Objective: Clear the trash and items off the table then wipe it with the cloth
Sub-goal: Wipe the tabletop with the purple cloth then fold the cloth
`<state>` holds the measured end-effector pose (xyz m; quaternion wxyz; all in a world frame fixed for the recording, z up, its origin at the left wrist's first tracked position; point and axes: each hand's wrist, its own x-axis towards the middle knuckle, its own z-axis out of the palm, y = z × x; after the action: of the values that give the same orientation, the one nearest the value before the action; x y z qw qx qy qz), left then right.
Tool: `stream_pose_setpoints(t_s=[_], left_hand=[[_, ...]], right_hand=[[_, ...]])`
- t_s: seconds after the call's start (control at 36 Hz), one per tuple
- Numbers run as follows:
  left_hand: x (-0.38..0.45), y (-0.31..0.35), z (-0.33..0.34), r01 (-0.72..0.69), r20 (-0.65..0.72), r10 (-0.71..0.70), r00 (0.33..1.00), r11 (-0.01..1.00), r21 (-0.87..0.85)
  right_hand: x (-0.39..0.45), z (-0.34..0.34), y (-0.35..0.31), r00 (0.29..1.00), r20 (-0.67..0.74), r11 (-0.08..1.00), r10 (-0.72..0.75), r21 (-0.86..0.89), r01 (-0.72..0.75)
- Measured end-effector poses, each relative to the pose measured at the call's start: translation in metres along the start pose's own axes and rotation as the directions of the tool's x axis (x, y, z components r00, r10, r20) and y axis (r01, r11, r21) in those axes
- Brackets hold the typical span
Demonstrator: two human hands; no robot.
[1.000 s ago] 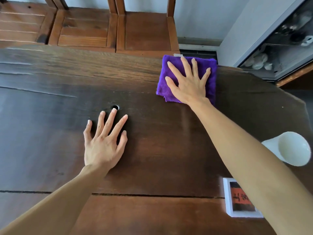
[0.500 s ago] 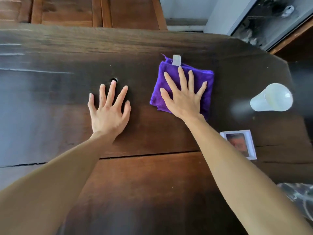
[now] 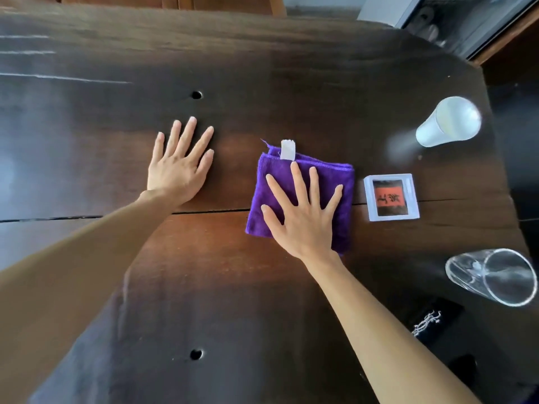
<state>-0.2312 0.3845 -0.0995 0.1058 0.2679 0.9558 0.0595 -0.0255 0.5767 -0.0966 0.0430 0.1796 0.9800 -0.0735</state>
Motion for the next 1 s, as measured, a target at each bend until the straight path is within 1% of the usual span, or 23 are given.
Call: stream_pose_setpoints(t_s=[0.14, 0.33, 0.44, 0.53, 0.61, 0.72, 0.83, 1.0], left_hand=[[-0.016, 0.006, -0.002, 0.061, 0.015, -0.061, 0.998, 0.998, -0.014], [-0.018, 0.009, -0.001, 0.060, -0.020, -0.061, 0.998, 0.998, -0.020], [-0.019, 0.008, 0.002, 0.057, -0.043, -0.057, 0.997, 0.998, -0.017], [-0.019, 0.007, 0.003, 0.059, -0.050, -0.060, 0.997, 0.998, -0.016], [-0.020, 0.007, 0.003, 0.058, -0.060, -0.059, 0.996, 0.998, -0.019], [-0.020, 0.007, 0.004, 0.051, -0.066, -0.053, 0.996, 0.998, -0.029], [-0.020, 0.006, 0.006, 0.053, -0.079, -0.056, 0.995, 0.998, -0.034], [-0.020, 0.006, 0.008, 0.049, -0.090, -0.051, 0.995, 0.998, -0.030]], right_hand=[[-0.064, 0.003, -0.015, 0.998, 0.064, 1.000, 0.000, 0.020, -0.001], [-0.163, 0.008, -0.040, 0.992, 0.125, 0.998, 0.019, 0.056, -0.026], [-0.230, 0.013, -0.050, 0.987, 0.162, 0.998, -0.009, 0.065, -0.001], [-0.276, 0.017, -0.053, 0.985, 0.170, 0.999, -0.032, 0.032, 0.027], [-0.309, 0.019, -0.052, 0.986, 0.153, 0.997, -0.058, -0.047, 0.066], [-0.331, 0.018, -0.052, 0.989, 0.134, 0.992, -0.058, -0.106, 0.073], [-0.333, 0.026, -0.054, 0.995, 0.089, 0.986, -0.051, -0.156, 0.064], [-0.318, 0.037, -0.053, 0.990, 0.117, 0.981, -0.084, -0.164, 0.103]])
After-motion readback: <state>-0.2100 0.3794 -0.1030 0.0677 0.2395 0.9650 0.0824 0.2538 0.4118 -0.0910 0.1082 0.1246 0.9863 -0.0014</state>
